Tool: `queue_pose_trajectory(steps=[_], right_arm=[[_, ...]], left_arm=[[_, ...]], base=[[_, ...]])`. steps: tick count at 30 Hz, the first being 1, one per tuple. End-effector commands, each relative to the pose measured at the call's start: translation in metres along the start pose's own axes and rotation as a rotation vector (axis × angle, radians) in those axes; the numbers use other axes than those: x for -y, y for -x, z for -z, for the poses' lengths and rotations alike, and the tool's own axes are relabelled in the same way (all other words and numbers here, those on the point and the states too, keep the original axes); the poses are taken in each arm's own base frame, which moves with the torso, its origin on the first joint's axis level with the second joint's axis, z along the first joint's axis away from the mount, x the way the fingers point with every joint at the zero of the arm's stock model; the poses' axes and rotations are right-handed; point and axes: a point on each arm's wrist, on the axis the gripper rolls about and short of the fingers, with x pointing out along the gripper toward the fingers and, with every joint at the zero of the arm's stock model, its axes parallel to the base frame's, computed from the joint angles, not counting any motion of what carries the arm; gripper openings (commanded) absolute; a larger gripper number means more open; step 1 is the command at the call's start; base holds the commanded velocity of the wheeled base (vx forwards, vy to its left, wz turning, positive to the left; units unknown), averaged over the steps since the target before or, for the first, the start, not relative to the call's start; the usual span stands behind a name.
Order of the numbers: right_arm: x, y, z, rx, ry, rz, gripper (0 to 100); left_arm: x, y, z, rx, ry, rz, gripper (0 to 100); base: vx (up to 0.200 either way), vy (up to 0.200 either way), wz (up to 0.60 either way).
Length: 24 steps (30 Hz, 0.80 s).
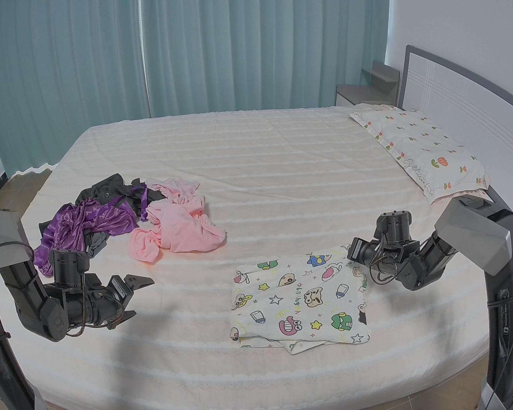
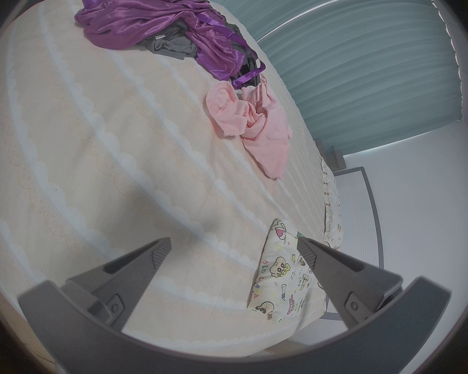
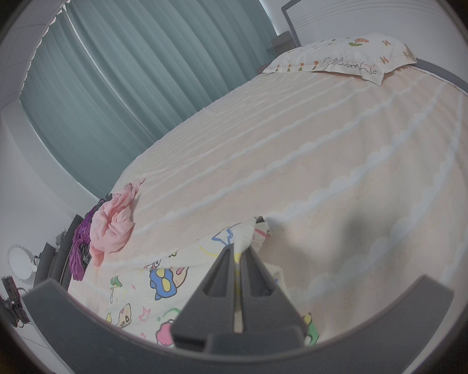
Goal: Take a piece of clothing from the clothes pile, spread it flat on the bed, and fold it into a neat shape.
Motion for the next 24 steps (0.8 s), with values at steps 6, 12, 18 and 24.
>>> queue_pose_trajectory(steps=[6, 12, 18, 24], right_arm=[[0.004, -0.001, -0.001, 0.004, -0.005, 0.008, 0], [0.002, 0.0, 0.002, -0.009, -0.003, 0.002, 100], [0.001, 0.005, -0.001, -0.003, -0.037, 0.006, 100], [0.012, 0.033, 0.001, -0.03, -0.072, 0.046, 100]], left_arm=[[0.0, 0.0, 0.0, 0.0, 0.001, -0.001, 100], [-0.001, 0.0, 0.0, -0.001, 0.001, -0.002, 100], [-0.003, 0.002, 0.003, -0.007, 0.004, -0.01, 100], [0.001, 0.001, 0.009, -0.006, -0.023, 0.028, 100]], base=[[0.0, 0.0, 0.0], [0.0, 0.0, 0.0], [0.0, 0.0, 0.0], [0.0, 0.0, 0.0]])
